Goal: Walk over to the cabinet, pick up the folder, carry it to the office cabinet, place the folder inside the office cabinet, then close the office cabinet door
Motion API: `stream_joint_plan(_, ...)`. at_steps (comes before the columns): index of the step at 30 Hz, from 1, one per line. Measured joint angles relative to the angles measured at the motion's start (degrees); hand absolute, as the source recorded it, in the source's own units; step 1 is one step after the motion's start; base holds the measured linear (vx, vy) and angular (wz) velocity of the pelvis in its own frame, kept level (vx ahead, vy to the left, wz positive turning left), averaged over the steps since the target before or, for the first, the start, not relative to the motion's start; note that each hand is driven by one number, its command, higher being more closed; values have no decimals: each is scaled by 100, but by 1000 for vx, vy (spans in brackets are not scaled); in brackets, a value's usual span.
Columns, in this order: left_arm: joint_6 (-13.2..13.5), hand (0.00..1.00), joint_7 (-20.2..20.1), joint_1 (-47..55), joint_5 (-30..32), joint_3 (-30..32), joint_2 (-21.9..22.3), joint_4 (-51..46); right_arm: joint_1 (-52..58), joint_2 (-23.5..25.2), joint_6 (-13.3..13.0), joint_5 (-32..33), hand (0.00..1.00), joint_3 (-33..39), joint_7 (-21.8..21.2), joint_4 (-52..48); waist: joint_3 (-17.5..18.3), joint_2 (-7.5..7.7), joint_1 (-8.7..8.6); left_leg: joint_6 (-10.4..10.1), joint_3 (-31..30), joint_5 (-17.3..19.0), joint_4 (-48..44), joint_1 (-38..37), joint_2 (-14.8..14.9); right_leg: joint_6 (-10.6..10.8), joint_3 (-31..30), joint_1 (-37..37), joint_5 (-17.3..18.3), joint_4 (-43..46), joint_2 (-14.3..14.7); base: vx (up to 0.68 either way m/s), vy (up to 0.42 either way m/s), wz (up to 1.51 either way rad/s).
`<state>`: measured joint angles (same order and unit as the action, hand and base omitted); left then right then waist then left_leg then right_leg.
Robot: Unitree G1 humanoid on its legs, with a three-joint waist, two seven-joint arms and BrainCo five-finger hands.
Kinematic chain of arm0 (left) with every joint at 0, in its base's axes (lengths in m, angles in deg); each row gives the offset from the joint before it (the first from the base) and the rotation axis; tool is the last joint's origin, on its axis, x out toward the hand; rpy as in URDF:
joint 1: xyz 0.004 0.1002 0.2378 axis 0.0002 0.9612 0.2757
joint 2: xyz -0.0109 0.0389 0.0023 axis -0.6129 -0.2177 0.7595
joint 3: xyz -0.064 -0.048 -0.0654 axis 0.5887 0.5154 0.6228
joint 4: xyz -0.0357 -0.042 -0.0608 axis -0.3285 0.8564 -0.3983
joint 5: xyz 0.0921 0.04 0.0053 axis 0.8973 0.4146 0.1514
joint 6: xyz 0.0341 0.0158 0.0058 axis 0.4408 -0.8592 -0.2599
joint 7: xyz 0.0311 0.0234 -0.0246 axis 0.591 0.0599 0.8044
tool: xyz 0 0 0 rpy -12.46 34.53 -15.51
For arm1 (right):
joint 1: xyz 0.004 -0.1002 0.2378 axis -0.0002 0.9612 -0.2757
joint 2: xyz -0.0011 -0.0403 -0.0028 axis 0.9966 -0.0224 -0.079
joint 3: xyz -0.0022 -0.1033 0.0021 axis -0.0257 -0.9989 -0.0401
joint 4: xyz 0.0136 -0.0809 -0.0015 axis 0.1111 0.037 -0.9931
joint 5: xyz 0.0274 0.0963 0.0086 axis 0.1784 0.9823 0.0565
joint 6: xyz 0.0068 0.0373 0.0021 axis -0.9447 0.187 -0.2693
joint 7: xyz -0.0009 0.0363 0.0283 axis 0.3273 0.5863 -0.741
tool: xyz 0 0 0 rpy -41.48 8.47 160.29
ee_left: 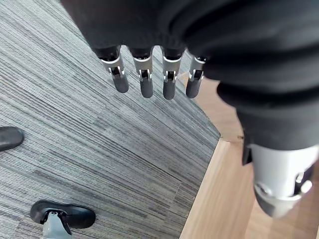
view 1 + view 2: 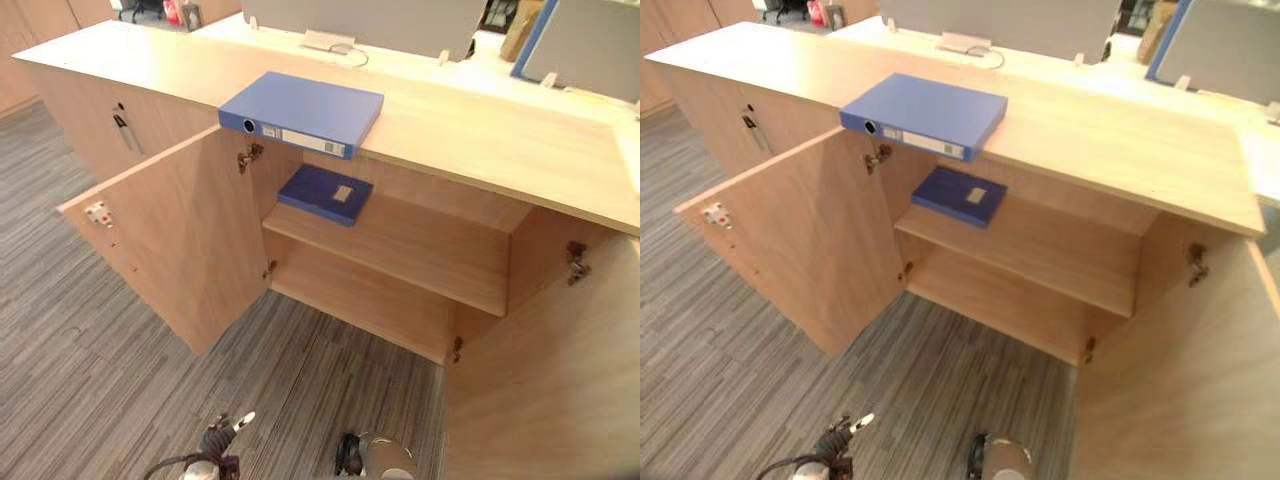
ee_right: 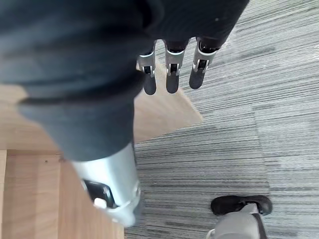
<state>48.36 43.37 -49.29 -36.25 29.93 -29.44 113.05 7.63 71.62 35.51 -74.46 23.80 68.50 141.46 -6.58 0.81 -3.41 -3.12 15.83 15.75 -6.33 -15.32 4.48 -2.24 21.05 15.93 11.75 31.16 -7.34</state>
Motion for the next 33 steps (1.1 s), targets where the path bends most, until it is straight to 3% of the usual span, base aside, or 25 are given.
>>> stream_joint_plan(2, 0, 0, 1, -71, 15, 69, 58, -6, -78, -8, 62, 6, 0, 10, -62, -3, -5, -100, -17, -39, -104, -22, -281, -75, 262, -96, 208, -356, 204, -149, 198, 568, -296, 31)
stream_joint_plan(4, -4, 0, 16, -86, 4, 157, 169, -25, -74, 78, 117, 39, 0, -68, -58, -8, -23, -80, 1, -84, -222, -21, -2420, 639, 734, -91, 310, -1076, 261, -733, 465, 453, -241, 28)
stream_joint_plan(5, -14, 0, 18, -72, -4, 186, 219, -35, -81, 73, 125, 58, 0, -111, -54, -12, -27, -104, 12, -67, -301, -73, -3176, 949, 893, -91, 316, -1222, 260, -876, 550, 412, -167, -6)
stream_joint_plan(6, -38, 0, 30, -38, -8, 269, 313, -76, -120, 85, 141, 174, 0, -131, -38, -6, -29, -175, 85, -100, -410, -168, -4506, 1515, 1216, -104, 287, -1469, 268, -1081, 723, 383, -80, -31)
stream_joint_plan(7, -50, 0, 61, 31, -17, 256, 325, -88, -279, 168, 176, 227, 0, -851, 127, -7, -35, -237, 186, -103, -411, -173, -5360, 1969, 1413, -100, 246, -1729, 293, -1248, 786, 368, -37, -42)
stream_joint_plan(8, -50, 0, 87, 50, -22, 223, 322, -107, -413, 254, 215, 227, 0, -1331, 210, -7, -69, -182, 217, -88, -390, -163, -5581, 2156, 1449, -84, 179, -1838, 301, -1319, 788, 326, 16, -55)
stream_joint_plan(9, -34, 0, 171, 67, -30, 145, 282, -324, -806, 650, 236, 327, 0, -2095, 377, -6, -145, -93, 341, -41, -382, -123, -5713, 2481, 1475, -67, -20, -2028, 290, -1450, 779, 284, 54, -69)
stream_joint_plan(10, -33, 0, 330, 70, -63, 110, 298, -491, -1131, 1217, 179, 544, 0, -2441, 626, 0, -187, -40, 466, 47, -418, -46, -5521, 2748, 1445, -51, -220, -2182, 279, -1538, 739, 269, 78, -73)
stream_joint_plan(12, 22, 0, 523, 112, -137, 158, 387, -511, -1358, 1999, 108, 665, 0, -2523, 754, 41, -180, -87, 677, 96, -484, 46, -4783, 2949, 1323, -37, -449, -2435, 270, -1648, 603, 265, 176, -58)
stream_joint_plan(14, 46, 0, 583, 213, -314, 277, 461, -509, -1395, 1976, 119, 646, 0, -2294, 799, 188, -168, -146, 745, -3, -686, 23, -3331, 2992, 933, 102, -715, -2616, 274, -1673, 282, 312, 332, -47)
stream_joint_plan(15, 59, 0, 603, 255, -375, 321, 496, -493, -1382, 1951, 93, 646, 0, -2098, 851, 195, -153, -162, 744, -70, -871, -177, -2726, 2927, 777, 190, -780, -2630, 281, -1662, 199, 305, 411, -60)
stream_joint_plan(16, 96, 0, 612, 326, -619, 410, 495, -426, -1384, 1876, 41, 637, 0, -1778, 936, 258, -108, -176, 752, -263, -1158, -853, -2090, 2797, 521, 423, -988, -2670, 331, -1666, 75, 327, 385, -39)
stream_joint_plan(17, 87, 0, 595, 262, -712, 378, 342, -282, -1380, 1856, 52, 618, 0, -1573, 964, 324, -50, 30, 634, -204, -1105, -875, -1864, 2653, 248, 473, -1127, -2635, 256, -1689, -213, 335, 373, -30)
stream_joint_plan(19, 82, 0, 557, 216, -830, 387, 219, -46, -1314, 1858, 66, 438, 0, -1389, 963, 351, 23, 176, 598, -137, -820, -896, -1548, 2359, 91, 525, -1360, -2600, -73, -1688, -425, 278, 303, -33)
stream_joint_plan(22, 73, 0, 389, 181, -942, 180, 77, 270, -1216, 1880, 71, 404, 0, -1338, 919, 353, 179, 216, 581, 53, -539, -998, -849, 1771, -116, 611, -1627, -2576, -396, -1736, -636, 226, 235, -69)
stream_joint_plan(24, 73, 0, 245, 176, -1025, -82, -11, 346, -1150, 1847, 65, 398, 0, -1331, 846, 358, 279, 247, 537, 100, -466, -1033, -586, 1615, -220, 620, -1688, -2571, -404, -1775, -727, 156, 101, -28)
stream_joint_plan(29, 60, 0, -37, 177, -1665, -680, -123, 373, -978, 1624, 84, 202, 0, -1320, 718, 472, 390, 137, 464, 84, -431, -1234, -157, 1384, -245, 629, -1687, -2569, -409, -1758, -724, 87, -34, -8)
stream_joint_plan(32, 16, 0, -176, 263, -2315, -1278, -128, -336, -794, 1522, 81, 199, 0, -1288, 648, 463, 415, 85, 429, 46, -496, -1426, 123, 1295, -228, 633, -1683, -2561, -409, -1779, -662, 28, -91, 4)
stream_joint_plan(33, 19, 0, -279, 306, -2800, -1578, -99, -909, -765, 1453, 97, 185, 0, -1294, 614, 471, 417, 77, 401, 19, -578, -1528, 229, 1295, -226, 633, -1682, -2547, -410, -1797, -644, 1, -106, 12)
